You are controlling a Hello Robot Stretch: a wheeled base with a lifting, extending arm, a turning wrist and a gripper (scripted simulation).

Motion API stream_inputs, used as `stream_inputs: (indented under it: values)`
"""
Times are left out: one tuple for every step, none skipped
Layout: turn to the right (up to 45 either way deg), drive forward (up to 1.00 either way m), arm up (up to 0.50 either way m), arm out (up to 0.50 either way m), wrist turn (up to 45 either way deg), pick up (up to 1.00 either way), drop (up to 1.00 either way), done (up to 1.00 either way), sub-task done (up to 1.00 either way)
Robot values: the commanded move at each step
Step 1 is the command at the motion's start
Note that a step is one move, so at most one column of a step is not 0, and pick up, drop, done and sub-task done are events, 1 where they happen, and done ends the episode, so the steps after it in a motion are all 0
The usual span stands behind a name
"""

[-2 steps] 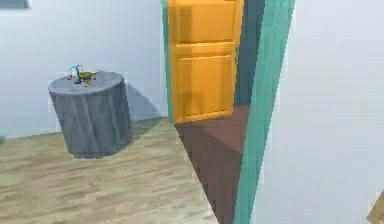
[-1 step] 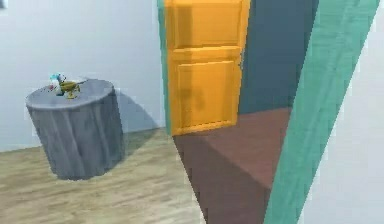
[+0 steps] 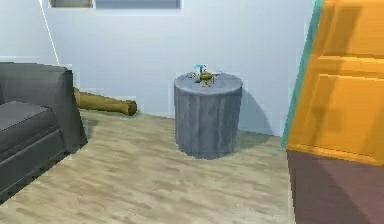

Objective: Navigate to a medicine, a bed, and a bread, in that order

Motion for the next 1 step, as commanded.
stream_inputs:
  values:
    - [0.0, 1.00, 0.00, 0.00, 0.0, 0.00, 0.00, 0.00, 0.00]
